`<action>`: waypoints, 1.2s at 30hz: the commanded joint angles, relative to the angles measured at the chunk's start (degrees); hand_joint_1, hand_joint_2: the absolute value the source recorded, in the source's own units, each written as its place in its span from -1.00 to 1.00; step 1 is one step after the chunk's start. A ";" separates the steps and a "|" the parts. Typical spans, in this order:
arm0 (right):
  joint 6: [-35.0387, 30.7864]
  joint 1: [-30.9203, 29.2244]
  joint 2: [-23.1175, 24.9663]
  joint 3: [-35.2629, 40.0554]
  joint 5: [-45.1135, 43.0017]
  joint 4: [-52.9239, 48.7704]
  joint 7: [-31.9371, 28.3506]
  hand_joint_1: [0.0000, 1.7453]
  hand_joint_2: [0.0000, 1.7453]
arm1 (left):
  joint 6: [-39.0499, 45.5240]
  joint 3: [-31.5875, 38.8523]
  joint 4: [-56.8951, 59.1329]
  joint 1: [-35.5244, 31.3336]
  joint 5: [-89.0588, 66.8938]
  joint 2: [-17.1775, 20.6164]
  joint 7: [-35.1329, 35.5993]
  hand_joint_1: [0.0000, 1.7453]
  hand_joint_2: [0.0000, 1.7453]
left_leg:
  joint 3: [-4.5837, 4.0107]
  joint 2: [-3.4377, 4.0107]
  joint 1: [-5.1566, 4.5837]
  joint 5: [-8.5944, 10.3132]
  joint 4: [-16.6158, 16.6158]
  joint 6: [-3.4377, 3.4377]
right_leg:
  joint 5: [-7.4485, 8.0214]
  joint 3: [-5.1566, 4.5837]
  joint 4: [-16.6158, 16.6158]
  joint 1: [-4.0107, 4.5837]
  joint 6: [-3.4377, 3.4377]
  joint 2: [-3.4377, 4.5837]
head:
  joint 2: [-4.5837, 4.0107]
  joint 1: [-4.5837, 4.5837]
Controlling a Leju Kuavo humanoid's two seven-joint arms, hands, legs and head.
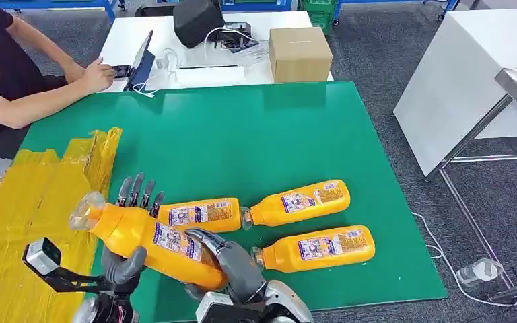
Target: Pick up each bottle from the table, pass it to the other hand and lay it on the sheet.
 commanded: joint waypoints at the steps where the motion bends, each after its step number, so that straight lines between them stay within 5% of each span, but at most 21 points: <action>1: -0.59 -4.05 0.49 7.37 1.63 6.95 1.00 1.00 1.00 | 4.02 -4.03 4.20 -3.60 -10.32 1.27 -2.93 1.00 1.00 | 0.05 -0.04 0.02 0.02 -0.04 0.00 | 0.01 0.08 -0.05 0.03 -0.07 -0.06 | 0.00 -0.02; 18: -4.44 -1.77 -0.70 3.16 2.23 3.25 2.51 1.00 1.00 | 5.77 -3.79 1.35 -3.70 -13.58 0.49 -5.64 1.00 1.00 | 0.01 -0.10 0.04 0.01 0.01 0.02 | -0.01 0.06 -0.03 0.05 -0.07 -0.13 | 0.00 -0.02; 22: -6.40 -0.82 -1.16 0.99 3.13 0.97 3.27 1.00 1.00 | 12.39 -2.90 -2.67 -3.61 -21.33 0.38 -9.29 1.00 1.00 | -0.06 -0.10 0.03 -0.01 0.07 0.03 | -0.03 0.00 0.01 0.04 -0.05 -0.12 | 0.00 -0.02; 23: -7.82 -0.36 -1.03 -0.23 3.45 0.06 4.57 0.44 1.00 | 15.94 -2.20 -4.42 -3.72 -25.19 0.63 -10.45 1.00 1.00 | -0.04 -0.11 0.06 -0.03 0.09 0.04 | -0.05 0.03 0.01 0.07 -0.08 -0.14 | 0.00 -0.02; 24: -8.94 -0.03 -1.04 -1.23 4.00 -0.76 6.08 -1.00 1.00 | 21.12 -1.13 -6.04 -3.78 -30.50 0.82 -11.51 1.00 1.00 | -0.09 -0.12 0.06 -0.03 0.12 0.03 | -0.05 -0.01 0.03 0.08 -0.08 -0.15 | 0.00 -0.02; 25: -8.52 -0.17 -1.49 -1.84 4.02 -1.32 7.61 -1.00 1.00 | 27.58 0.14 -7.31 -3.96 -36.86 1.02 -12.25 1.00 1.00 | -0.10 -0.12 0.06 -0.03 0.11 0.03 | -0.05 -0.02 0.04 0.08 -0.07 -0.15 | 0.00 -0.02; 27: -7.97 -0.52 -2.08 -2.38 3.61 -1.69 7.83 -1.00 1.00 | 27.40 1.00 -7.94 -4.23 -36.46 1.89 -11.96 1.00 1.00 | -0.06 -0.04 0.05 -0.03 0.09 0.03 | -0.04 -0.01 0.04 0.06 -0.08 -0.07 | 0.00 -0.02; 28: -8.80 -0.45 -2.70 -3.62 3.74 -2.59 7.99 -1.00 1.00 | 41.28 2.77 -7.75 -5.65 -49.26 1.59 -13.40 1.00 1.00 | -0.05 -0.02 0.02 0.00 0.04 0.02 | -0.01 -0.03 0.03 0.03 -0.06 -0.04 | 0.00 -0.02; 30: -9.47 -1.20 -3.97 -5.53 3.83 -3.21 8.80 -1.00 1.00 | 51.13 5.15 -5.56 -8.25 -56.49 3.07 -12.22 1.00 1.00 | -0.06 -0.06 0.04 0.03 0.03 0.01 | 0.01 -0.01 0.01 0.05 -0.06 -0.10 | 0.00 -0.04; 36: -2.65 -8.78 -8.31 -8.55 -3.47 4.14 8.75 -1.00 1.00 | 73.47 10.93 14.28 -17.51 -80.25 9.63 -6.39 1.00 1.00 | 0.14 -0.07 -0.02 0.17 -0.14 0.05 | 0.11 0.15 -0.11 0.01 -0.05 -0.11 | 0.00 -0.04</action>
